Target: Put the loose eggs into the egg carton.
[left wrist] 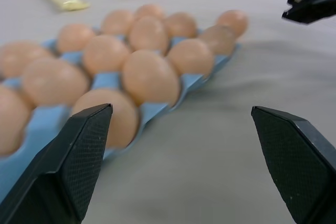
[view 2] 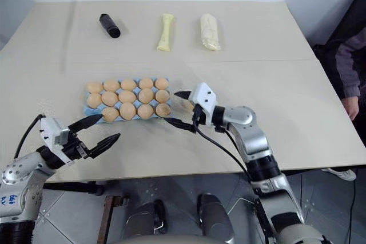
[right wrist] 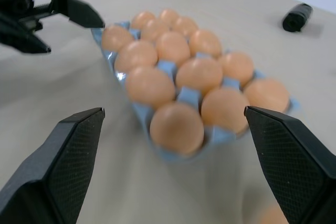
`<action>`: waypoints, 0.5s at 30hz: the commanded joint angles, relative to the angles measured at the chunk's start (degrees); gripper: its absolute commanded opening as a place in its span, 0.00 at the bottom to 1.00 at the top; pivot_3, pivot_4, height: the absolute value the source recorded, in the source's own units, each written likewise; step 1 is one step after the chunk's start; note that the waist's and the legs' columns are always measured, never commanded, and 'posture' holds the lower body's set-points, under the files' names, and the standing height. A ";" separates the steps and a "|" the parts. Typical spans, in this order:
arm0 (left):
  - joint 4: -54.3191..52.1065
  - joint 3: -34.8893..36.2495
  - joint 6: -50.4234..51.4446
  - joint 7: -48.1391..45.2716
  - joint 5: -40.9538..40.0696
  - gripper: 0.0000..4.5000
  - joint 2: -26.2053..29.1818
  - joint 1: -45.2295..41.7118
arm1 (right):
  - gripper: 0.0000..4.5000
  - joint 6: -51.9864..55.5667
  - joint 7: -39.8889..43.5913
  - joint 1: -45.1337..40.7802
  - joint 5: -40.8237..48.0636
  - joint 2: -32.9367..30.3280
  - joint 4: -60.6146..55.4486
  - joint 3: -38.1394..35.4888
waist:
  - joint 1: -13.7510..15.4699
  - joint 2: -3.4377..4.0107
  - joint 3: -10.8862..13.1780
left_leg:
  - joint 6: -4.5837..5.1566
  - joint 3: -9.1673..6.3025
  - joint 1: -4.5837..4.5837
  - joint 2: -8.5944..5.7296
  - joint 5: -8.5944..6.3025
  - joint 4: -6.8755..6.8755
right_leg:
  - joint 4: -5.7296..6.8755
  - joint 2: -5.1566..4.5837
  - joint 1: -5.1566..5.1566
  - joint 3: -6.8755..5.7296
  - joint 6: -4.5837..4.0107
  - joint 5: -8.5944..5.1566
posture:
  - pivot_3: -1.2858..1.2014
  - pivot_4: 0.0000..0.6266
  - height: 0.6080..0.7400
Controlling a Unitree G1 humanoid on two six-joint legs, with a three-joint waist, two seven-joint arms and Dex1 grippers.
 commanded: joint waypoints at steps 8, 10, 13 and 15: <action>2.49 -2.72 -0.10 -3.20 1.05 1.00 1.62 -4.99 | 0.99 -3.62 -2.72 9.13 2.73 -6.01 -7.32 -6.84 | -0.23 0.05 0.04 | 0.13 0.06 0.10 -0.06 0.09 0.15 | 0.02 0.00 0.09 0.08 0.06 0.05 | 0.52 0.24 1.00; 2.42 -2.97 0.22 -3.82 0.74 1.00 1.70 -5.28 | 0.99 -2.78 -3.69 8.17 3.06 -5.97 -6.59 -7.37 | -0.02 0.06 0.04 | 0.10 0.01 0.10 -0.05 0.12 0.15 | 0.03 -0.01 0.09 0.05 0.05 0.05 | 0.52 0.24 1.00; 2.48 -3.36 -0.09 -4.30 0.86 1.00 1.66 -5.96 | 0.99 -0.73 -5.19 5.42 3.30 -6.01 -4.10 -7.76 | 0.09 0.07 0.05 | 0.11 0.01 0.07 -0.07 0.12 0.14 | 0.02 -0.05 0.10 0.05 0.05 0.05 | 0.52 0.24 1.00; 2.71 -3.55 -0.72 -4.29 1.28 1.00 1.55 -6.43 | 0.99 -0.57 -5.42 2.72 2.12 -6.31 -0.79 -6.95 | 0.10 0.07 0.05 | 0.14 0.02 0.05 -0.09 0.13 0.14 | 0.01 -0.07 0.10 0.05 0.06 0.05 | 0.52 0.24 1.00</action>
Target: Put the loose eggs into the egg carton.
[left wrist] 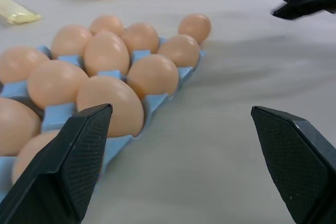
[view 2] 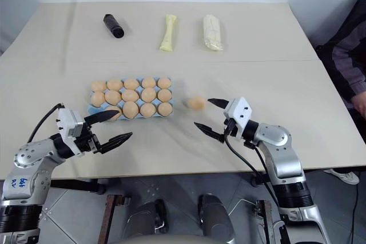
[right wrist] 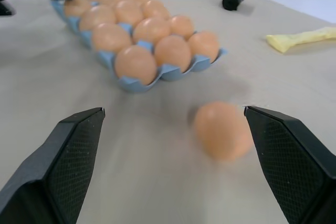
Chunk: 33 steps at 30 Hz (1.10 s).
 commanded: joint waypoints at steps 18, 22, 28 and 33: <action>-2.70 1.20 -1.65 1.18 -0.75 1.00 -0.33 0.27 | 0.86 -8.63 7.44 -26.94 -8.21 5.27 45.04 6.02 | -0.17 0.16 0.10 | 0.21 0.07 -0.03 0.01 0.22 0.01 | 0.04 0.06 -0.04 0.01 0.03 0.01 | 0.52 0.24 1.00; -3.70 2.48 -1.74 2.85 -1.03 1.00 -0.55 1.78 | 0.56 -10.91 9.49 -27.71 -7.59 6.24 46.84 5.22 | -0.15 0.18 0.11 | 0.21 0.08 -0.02 0.03 0.22 0.02 | 0.07 0.06 -0.04 0.02 0.04 0.02 | 0.52 0.24 1.00; -4.83 4.06 -1.83 4.46 -1.29 1.00 -1.19 4.25 | 0.34 -11.77 9.75 -27.76 -7.94 6.44 47.50 4.75 | -0.16 0.19 0.12 | 0.21 0.06 -0.01 0.03 0.22 0.03 | 0.09 0.05 -0.04 0.02 0.03 0.01 | 0.52 0.24 1.00; -4.84 8.27 -1.32 7.85 -2.68 1.00 -2.34 6.00 | 0.34 -11.23 10.18 -27.59 -6.67 6.45 42.22 4.22 | -0.20 0.20 0.12 | 0.21 0.05 -0.02 0.04 0.21 0.02 | 0.09 0.04 -0.04 0.01 0.03 0.01 | 0.52 0.24 1.00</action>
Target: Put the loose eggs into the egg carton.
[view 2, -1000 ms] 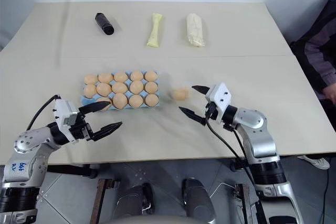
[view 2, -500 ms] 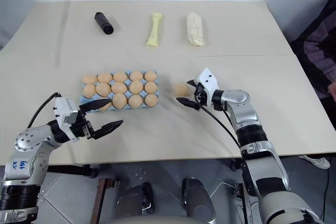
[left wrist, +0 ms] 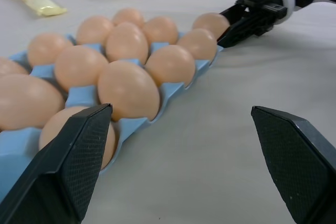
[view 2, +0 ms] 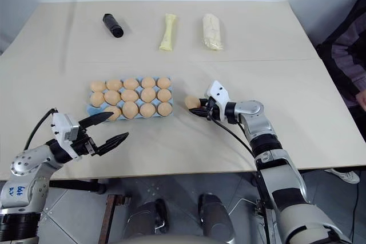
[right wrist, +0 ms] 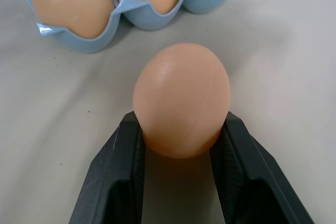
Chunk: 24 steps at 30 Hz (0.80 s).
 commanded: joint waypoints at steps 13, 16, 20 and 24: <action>0.01 16.15 -1.15 9.18 -3.64 1.00 -3.75 9.84 | 0.34 18.09 -2.48 -3.52 3.44 9.48 -30.61 6.61 | -0.84 0.14 0.08 | -0.22 -0.05 -0.01 0.04 -0.16 -0.04 | 0.10 -0.03 -0.08 -0.04 -0.04 -0.02 | 0.52 0.24 1.00; 0.84 18.23 -1.66 11.03 -3.63 1.00 -5.06 11.46 | 0.34 18.29 -6.42 -7.51 0.85 15.94 -25.89 9.85 | -1.01 0.12 0.08 | -0.26 -0.09 -0.01 0.02 -0.17 -0.03 | 0.11 -0.10 -0.07 -0.11 -0.06 -0.03 | 0.52 0.24 1.00; 0.27 19.54 -1.75 12.03 -4.40 1.00 -6.16 12.95 | 0.34 16.23 -9.61 -10.90 -2.48 20.90 -18.80 12.20 | -1.40 0.03 0.02 | -0.27 -0.09 -0.02 0.00 -0.18 -0.05 | 0.11 -0.18 -0.08 -0.21 -0.07 -0.03 | 0.52 0.24 1.00; -1.09 19.60 -1.46 13.84 -4.42 1.00 -7.96 13.65 | 0.34 14.42 -11.31 -14.08 -4.69 26.17 -12.28 14.07 | -1.34 -0.02 -0.01 | -0.24 -0.13 -0.12 -0.07 -0.23 -0.06 | 0.06 -0.39 -0.09 -0.54 -0.07 -0.03 | 0.52 0.24 1.00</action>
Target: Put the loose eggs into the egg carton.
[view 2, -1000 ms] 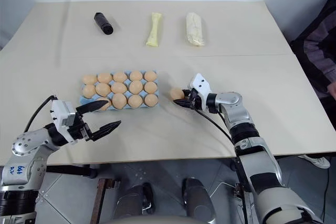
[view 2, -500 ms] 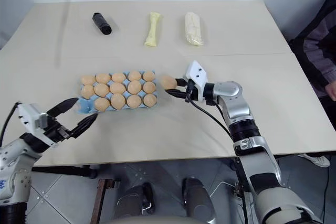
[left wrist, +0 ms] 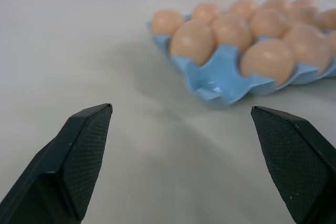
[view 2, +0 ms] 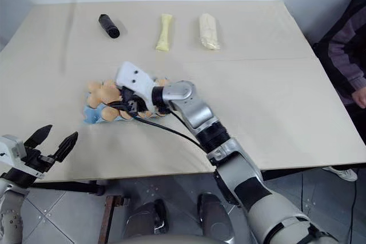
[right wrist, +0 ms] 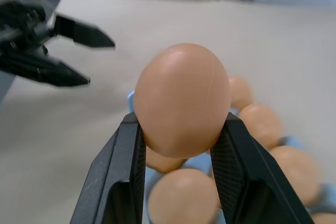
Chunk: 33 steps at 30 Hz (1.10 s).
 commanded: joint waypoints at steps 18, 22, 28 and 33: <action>-3.58 -1.29 -0.50 2.76 -1.08 1.00 -2.46 0.04 | 0.74 -6.07 -5.44 -13.37 0.36 13.41 17.39 -1.57 | -0.21 -0.03 -0.02 | -0.05 -0.02 -0.08 0.03 -0.03 -0.06 | -0.02 -0.03 -0.09 -0.17 -0.01 0.00 | 0.52 0.24 1.00; -2.79 -1.89 -0.69 2.63 -0.95 1.00 -2.14 -0.92 | 0.98 -6.24 -0.45 -11.17 1.82 11.67 12.33 -0.12 | -0.24 -0.03 -0.01 | -0.05 -0.02 -0.15 0.03 -0.04 -0.06 | -0.05 -0.03 -0.12 -0.17 0.00 0.00 | 0.52 0.24 1.00; -2.83 -3.35 -0.93 1.78 -0.71 1.00 -1.68 -3.24 | 0.98 -5.53 0.85 -10.01 3.00 6.69 7.75 -2.23 | -0.06 -0.04 -0.02 | -0.06 -0.05 -0.16 0.04 -0.04 -0.06 | -0.04 -0.02 -0.12 -0.22 0.00 0.00 | 0.52 0.24 1.00; -5.52 -5.10 0.46 -0.39 -1.69 1.00 0.28 -5.03 | 0.98 -2.67 4.87 -2.36 4.37 -1.61 -3.17 -2.66 | 0.03 -0.09 -0.05 | -0.07 -0.09 -0.16 0.03 -0.05 -0.07 | -0.07 -0.03 -0.10 -0.24 0.00 0.00 | 0.52 0.24 1.00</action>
